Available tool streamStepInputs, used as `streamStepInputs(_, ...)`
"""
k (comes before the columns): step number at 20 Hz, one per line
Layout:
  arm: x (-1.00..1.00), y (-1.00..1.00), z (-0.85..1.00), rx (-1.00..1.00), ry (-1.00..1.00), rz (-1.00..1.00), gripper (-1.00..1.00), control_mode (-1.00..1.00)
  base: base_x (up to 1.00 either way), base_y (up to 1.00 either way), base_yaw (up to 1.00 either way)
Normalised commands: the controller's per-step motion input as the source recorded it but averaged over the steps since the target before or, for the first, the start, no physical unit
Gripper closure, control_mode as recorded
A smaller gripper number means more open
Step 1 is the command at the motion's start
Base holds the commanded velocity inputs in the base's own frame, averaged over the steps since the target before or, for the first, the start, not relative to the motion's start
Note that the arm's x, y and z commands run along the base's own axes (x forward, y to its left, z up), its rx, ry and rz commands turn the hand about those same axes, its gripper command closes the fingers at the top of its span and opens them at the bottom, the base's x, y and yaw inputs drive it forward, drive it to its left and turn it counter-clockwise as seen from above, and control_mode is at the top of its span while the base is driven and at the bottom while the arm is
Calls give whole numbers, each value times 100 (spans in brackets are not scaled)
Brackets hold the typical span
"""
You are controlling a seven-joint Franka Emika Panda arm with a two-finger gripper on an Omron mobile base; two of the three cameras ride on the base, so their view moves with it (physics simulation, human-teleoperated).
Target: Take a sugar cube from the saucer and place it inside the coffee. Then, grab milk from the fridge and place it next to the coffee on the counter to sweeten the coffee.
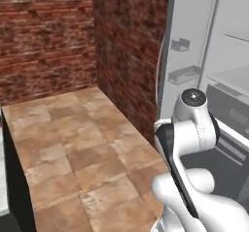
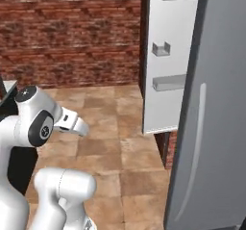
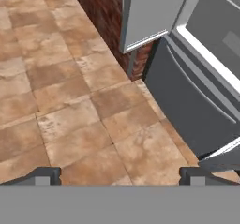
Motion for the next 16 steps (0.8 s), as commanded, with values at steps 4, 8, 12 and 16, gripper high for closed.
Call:
streamStepInputs(4,0,0,0,0,0,0,-100,100,69,2,-47)
streamStepInputs(8,0,0,0,0,0,0,-100,100,54,0,-59)
streamStepInputs(12,0,0,0,0,0,0,-100,100,60,6,-60)
streamStepInputs(16,0,0,0,0,0,0,-100,100,59,22,-58)
